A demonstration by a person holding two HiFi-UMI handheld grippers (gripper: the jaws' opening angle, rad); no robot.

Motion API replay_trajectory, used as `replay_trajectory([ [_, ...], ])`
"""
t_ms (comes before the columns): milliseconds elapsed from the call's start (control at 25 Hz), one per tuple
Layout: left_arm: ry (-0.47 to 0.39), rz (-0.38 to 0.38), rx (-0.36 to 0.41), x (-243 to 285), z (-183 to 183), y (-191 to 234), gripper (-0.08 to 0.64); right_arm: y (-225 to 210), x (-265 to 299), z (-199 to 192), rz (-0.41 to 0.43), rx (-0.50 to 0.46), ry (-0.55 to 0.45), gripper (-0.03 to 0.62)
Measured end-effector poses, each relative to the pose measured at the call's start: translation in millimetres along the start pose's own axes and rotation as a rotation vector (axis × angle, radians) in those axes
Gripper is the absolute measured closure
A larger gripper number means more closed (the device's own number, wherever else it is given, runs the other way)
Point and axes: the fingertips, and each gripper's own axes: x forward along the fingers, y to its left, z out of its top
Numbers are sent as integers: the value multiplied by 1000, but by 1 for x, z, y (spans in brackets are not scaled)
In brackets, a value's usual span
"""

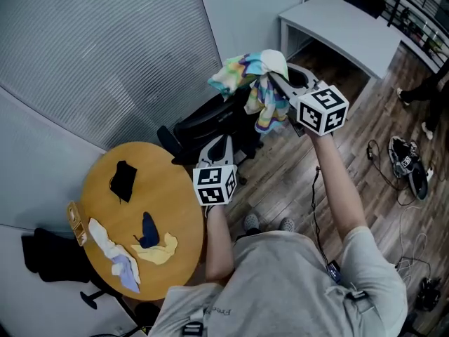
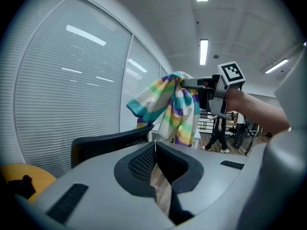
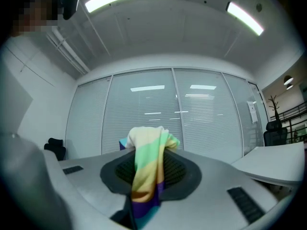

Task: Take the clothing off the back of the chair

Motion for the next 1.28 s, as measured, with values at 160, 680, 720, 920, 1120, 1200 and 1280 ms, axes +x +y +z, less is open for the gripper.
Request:
replay_trajectory([
  [160, -1, -34, 2, -2, -8, 5, 531, 7, -15, 23, -43, -36, -63, 486],
  [680, 35, -206, 36, 48, -9, -58, 531, -52, -101, 59, -241, -74, -146, 485],
  [720, 38, -221, 36, 53, -10, -60, 531, -56, -102, 57, -256, -74, -143, 485],
  [920, 57, -291, 50, 68, -19, -101, 531, -68, -137, 41, -302, -77, -95, 482],
  [1120, 73, -332, 56, 75, -21, -118, 531, -70, -150, 12, -322, -68, -28, 482],
  [1200, 72, -338, 57, 74, -19, -124, 531, -72, -161, -1, -345, -66, 5, 480],
  [1280, 73, -348, 58, 75, -20, -133, 531, -74, -178, -15, -389, -56, 30, 479],
])
